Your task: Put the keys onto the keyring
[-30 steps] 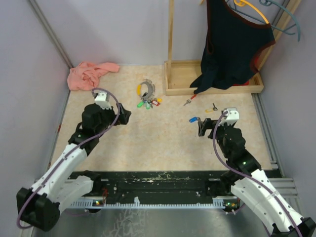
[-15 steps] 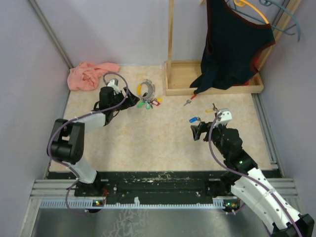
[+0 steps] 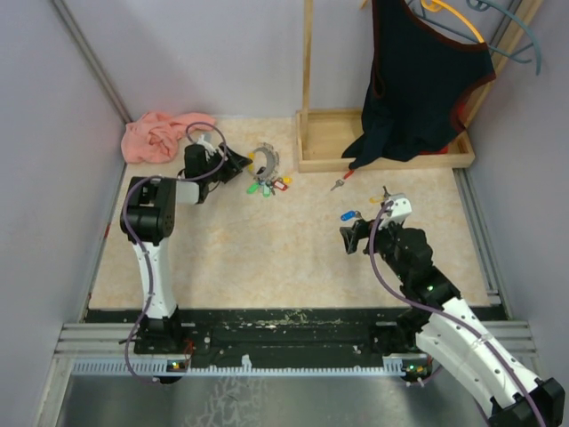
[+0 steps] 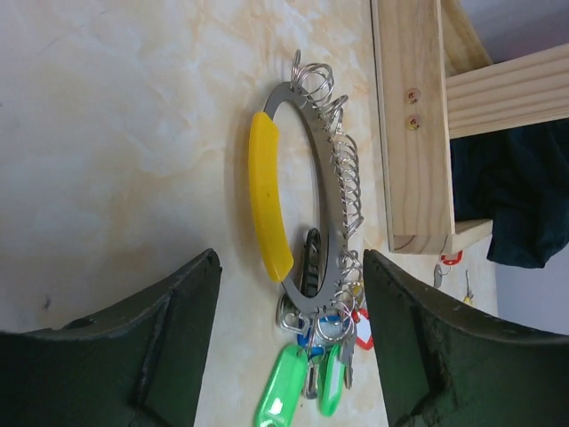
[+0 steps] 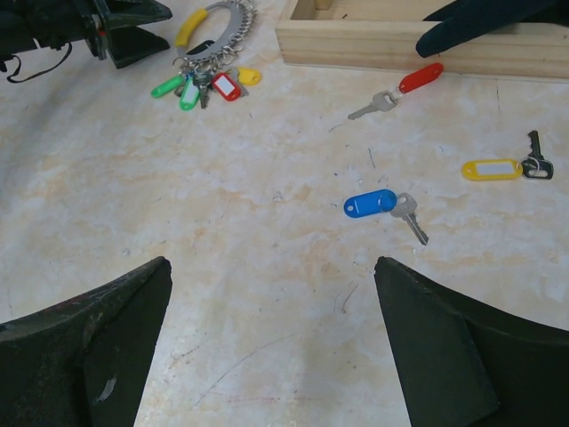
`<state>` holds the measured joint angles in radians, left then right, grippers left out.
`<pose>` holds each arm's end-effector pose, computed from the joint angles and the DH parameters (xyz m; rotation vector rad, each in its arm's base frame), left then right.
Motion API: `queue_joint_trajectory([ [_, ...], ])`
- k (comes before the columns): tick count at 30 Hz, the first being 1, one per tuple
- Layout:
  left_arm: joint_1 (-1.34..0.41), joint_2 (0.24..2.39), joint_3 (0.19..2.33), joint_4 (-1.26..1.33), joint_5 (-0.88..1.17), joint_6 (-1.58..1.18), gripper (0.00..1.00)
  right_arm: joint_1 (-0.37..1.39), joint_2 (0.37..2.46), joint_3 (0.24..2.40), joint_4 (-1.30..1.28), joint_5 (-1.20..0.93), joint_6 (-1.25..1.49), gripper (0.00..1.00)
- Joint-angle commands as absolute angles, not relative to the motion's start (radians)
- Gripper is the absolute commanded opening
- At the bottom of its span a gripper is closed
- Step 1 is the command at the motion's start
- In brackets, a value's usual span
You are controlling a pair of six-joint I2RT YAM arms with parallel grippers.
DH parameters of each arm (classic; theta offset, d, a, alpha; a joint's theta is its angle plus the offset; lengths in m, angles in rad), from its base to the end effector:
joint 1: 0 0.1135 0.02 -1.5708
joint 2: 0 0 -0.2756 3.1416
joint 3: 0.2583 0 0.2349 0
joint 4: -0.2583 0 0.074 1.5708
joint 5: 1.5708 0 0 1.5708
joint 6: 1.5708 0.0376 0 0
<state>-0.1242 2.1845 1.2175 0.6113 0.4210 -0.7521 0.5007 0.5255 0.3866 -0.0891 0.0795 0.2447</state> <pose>0.4532 -0.0721 0.1482 -0.3352 1.9948 -0.9774 0.1097 0.0566 0.2545 -0.1754 1.8134 0.4594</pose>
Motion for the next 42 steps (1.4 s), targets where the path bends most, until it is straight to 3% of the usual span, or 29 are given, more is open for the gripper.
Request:
queue_joint_trajectory([
  [1,-0.126,2.272,1.29,0.607,0.469,-0.812,0.69,0.494,0.537,0.398,-0.019,0.074,0.225,0.96],
  [8,-0.141,2.382,1.37,0.636,0.528,-0.888,0.51,0.494,0.561,0.396,-0.002,0.057,0.221,0.96],
  [17,-0.149,2.318,1.264,0.778,0.579,-0.911,0.03,0.494,0.57,0.398,-0.011,0.046,0.216,0.96],
  [31,-0.18,1.845,0.775,0.878,0.646,-0.757,0.01,0.495,0.695,0.363,0.136,-0.16,0.226,0.94],
  [42,-0.392,1.426,0.576,0.762,0.554,-0.551,0.01,0.503,0.865,0.348,0.386,-0.309,0.261,0.87],
])
